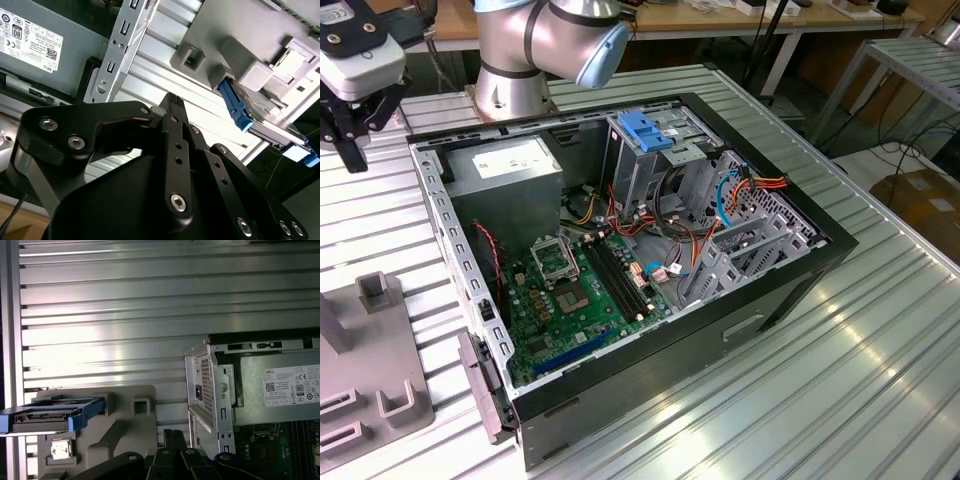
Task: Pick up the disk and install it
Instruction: 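Reach for the disk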
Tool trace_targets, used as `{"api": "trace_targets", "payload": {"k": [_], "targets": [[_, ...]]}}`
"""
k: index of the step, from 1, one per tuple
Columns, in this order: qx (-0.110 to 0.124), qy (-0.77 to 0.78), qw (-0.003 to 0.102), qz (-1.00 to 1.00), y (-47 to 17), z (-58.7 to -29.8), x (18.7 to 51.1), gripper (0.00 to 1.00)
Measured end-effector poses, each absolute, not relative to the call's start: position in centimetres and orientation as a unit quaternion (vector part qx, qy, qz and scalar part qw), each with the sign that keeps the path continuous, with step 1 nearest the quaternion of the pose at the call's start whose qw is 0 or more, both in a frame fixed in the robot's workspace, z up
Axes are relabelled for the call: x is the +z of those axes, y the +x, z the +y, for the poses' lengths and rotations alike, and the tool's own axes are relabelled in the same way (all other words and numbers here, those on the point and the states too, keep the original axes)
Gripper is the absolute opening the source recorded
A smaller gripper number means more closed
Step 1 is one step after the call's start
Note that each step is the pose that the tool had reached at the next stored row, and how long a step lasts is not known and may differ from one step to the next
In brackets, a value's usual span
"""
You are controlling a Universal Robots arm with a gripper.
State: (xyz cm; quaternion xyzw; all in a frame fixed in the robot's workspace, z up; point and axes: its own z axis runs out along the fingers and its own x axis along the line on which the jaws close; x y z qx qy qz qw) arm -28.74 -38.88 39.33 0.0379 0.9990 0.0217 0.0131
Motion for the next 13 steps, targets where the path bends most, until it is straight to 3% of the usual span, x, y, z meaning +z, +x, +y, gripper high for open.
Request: {"api": "trace_targets", "payload": {"k": [13], "targets": [[0.022,0.038,0.013,0.999,-31.5,-38.6,39.3,0.10]]}}
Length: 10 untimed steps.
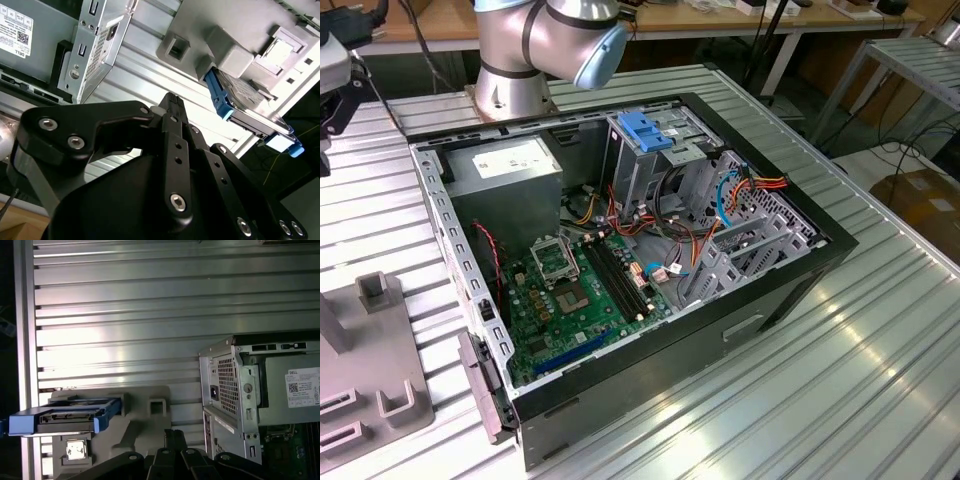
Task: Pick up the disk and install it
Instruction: 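Reach for the disk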
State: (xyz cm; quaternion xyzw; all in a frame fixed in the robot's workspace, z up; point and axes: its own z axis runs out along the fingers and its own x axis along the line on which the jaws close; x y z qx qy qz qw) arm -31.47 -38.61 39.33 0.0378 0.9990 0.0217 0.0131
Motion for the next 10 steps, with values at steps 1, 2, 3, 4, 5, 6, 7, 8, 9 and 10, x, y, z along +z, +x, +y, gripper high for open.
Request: {"api": "trace_targets", "payload": {"k": [1,2,3,4,5,6,7,8,9,10], "targets": [[0.022,0.038,0.013,0.999,-31.81,-38.57,39.33,0.10],[0.022,0.038,0.013,0.999,-32.06,-38.53,39.33,0.10],[0.022,0.038,0.013,0.999,-32.21,-38.51,39.33,0.10],[0.022,0.038,0.013,0.999,-32.42,-38.50,39.33,0.10],[0.022,0.038,0.013,0.999,-32.42,-38.50,39.33,0.10],[0.022,0.038,0.013,0.999,-32.42,-38.50,39.33,0.10],[0.022,0.038,0.013,0.999,-32.44,-38.50,39.33,0.10],[0.022,0.038,0.013,0.999,-32.44,-38.50,39.33,0.10],[0.021,0.038,0.013,0.999,-32.45,-38.50,39.33,0.10],[0.018,0.038,0.013,0.999,-32.45,-38.49,39.33,0.10]]}}
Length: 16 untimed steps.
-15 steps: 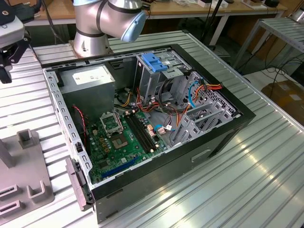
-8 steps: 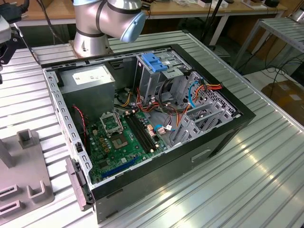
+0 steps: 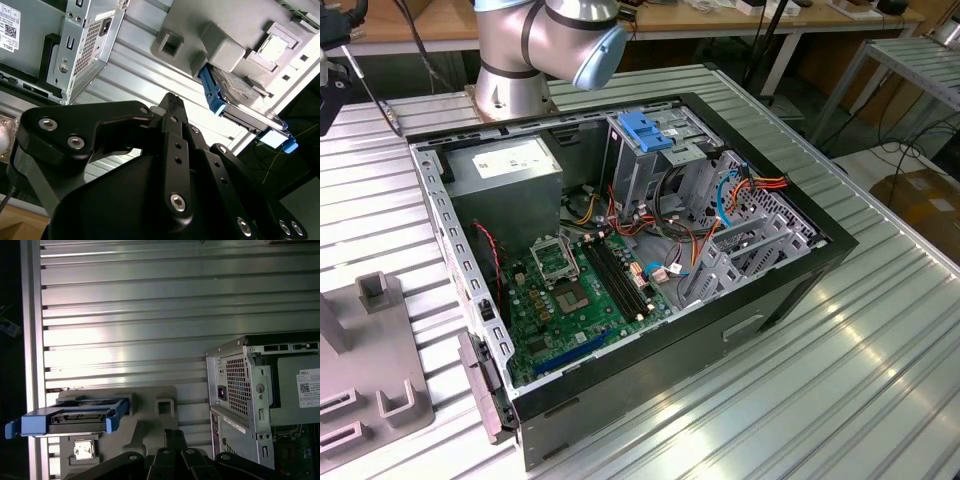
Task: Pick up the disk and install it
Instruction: 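Reach for the disk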
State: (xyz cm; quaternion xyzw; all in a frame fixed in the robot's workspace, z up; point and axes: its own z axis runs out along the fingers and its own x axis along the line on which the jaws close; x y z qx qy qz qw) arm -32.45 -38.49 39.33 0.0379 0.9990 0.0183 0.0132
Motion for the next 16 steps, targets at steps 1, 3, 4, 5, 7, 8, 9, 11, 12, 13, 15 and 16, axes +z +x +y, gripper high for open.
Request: {"api": "trace_targets", "payload": {"k": [1,3,4,5,7,8,9,11,12,13,15,16], "targets": [[0.015,0.038,0.013,0.999,-32.4,-38.5,39.3,0.10],[0.007,0.038,0.014,0.999,-32.4,-38.3,39.3,0.10],[0.005,0.038,0.014,0.999,-32.4,-38.2,39.3,0.10],[0.004,0.037,0.014,0.999,-32.4,-38.0,39.3,0.10],[0.004,0.037,0.014,0.999,-32.5,-37.9,39.3,0.10],[0.004,0.037,0.013,0.999,-32.5,-37.9,39.3,0.10],[0.004,0.037,0.013,0.999,-32.6,-37.9,39.3,0.10],[0.004,0.037,0.013,0.999,-32.7,-37.9,39.3,0.10],[0.004,0.037,0.013,0.999,-32.8,-37.9,39.3,0.10],[0.004,0.037,0.013,0.999,-32.9,-37.9,39.3,0.10],[0.004,0.037,0.013,0.999,-33.3,-37.9,39.3,0.10],[0.004,0.037,0.013,0.999,-33.5,-37.9,39.3,0.10]]}}
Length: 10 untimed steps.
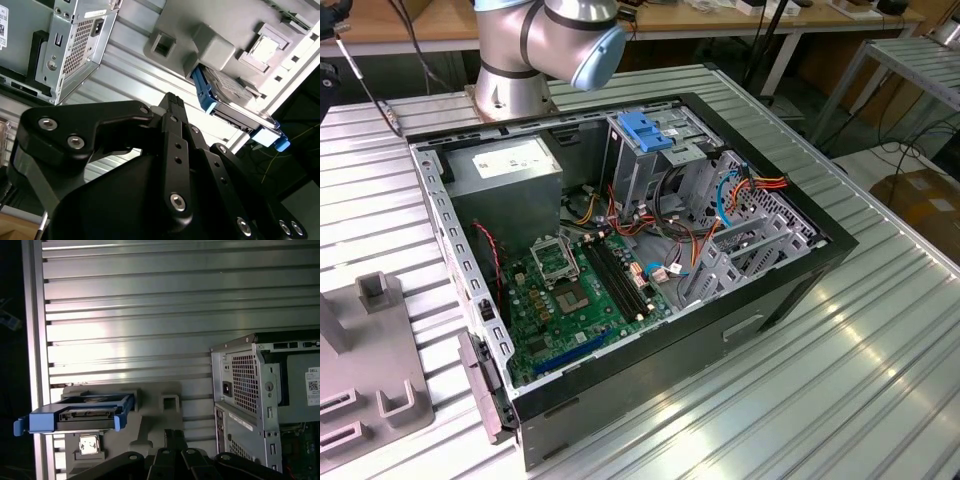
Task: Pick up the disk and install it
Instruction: 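Reach for the disk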
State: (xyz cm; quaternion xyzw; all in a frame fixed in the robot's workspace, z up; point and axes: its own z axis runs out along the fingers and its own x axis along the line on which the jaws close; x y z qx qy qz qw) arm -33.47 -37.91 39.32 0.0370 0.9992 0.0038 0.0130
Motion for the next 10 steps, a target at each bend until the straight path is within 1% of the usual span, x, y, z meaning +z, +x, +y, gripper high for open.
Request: {"api": "trace_targets", "payload": {"k": [10], "targets": [[0.004,0.037,0.013,0.999,-35.2,-37.9,39.3,0.10]]}}
